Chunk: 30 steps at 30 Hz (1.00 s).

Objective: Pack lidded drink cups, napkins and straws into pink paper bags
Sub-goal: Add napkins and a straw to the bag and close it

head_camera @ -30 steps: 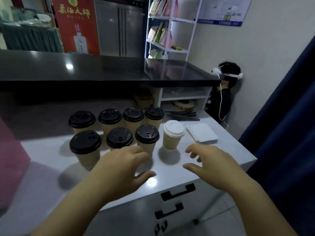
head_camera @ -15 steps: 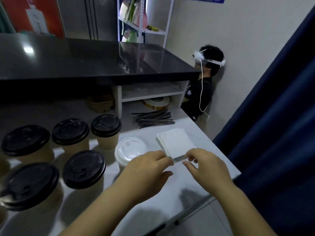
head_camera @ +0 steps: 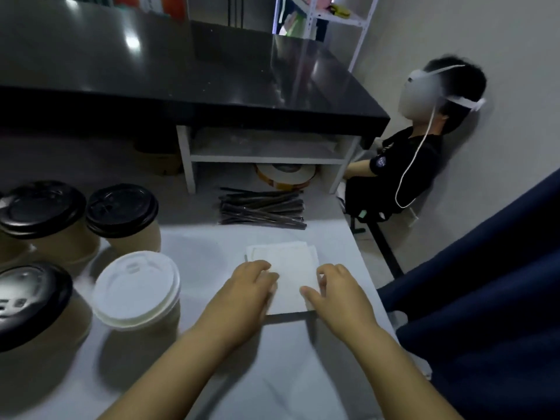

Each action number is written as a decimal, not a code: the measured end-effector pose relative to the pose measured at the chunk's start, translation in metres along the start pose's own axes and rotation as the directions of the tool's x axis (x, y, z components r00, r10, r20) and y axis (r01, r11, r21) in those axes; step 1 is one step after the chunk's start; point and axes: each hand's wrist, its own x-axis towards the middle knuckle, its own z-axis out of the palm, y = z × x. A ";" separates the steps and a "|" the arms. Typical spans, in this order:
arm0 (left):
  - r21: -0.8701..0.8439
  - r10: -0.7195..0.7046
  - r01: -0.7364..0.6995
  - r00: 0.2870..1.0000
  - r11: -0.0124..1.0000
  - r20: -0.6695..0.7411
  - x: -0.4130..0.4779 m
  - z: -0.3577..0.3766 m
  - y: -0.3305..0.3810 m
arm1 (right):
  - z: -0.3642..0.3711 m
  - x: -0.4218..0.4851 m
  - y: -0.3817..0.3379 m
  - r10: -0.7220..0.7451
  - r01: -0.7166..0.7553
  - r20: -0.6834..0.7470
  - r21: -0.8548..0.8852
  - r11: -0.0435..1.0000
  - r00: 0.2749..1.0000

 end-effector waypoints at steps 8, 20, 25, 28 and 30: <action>0.044 -0.097 0.098 0.995 0.994 -0.013 -0.003 0.003 0.004 | -0.003 0.035 0.007 -0.124 0.121 0.006 0.167 0.978 0.992; -0.100 -0.170 0.159 0.979 0.982 -0.114 -0.002 0.004 0.006 | -0.008 0.049 0.010 -0.142 0.161 -0.096 0.223 0.962 0.985; -0.144 -0.203 0.181 0.967 0.973 -0.157 0.002 0.000 0.004 | -0.012 0.047 0.011 -0.197 0.218 -0.148 0.145 0.965 0.969; -0.158 -0.213 0.185 0.961 0.970 -0.177 0.006 -0.002 0.003 | -0.016 0.048 0.014 -0.194 0.217 -0.172 0.122 0.969 0.966; -0.171 -0.222 0.190 0.957 0.967 -0.189 0.008 -0.003 0.003 | -0.018 0.048 0.018 -0.174 0.199 -0.157 0.164 0.966 0.972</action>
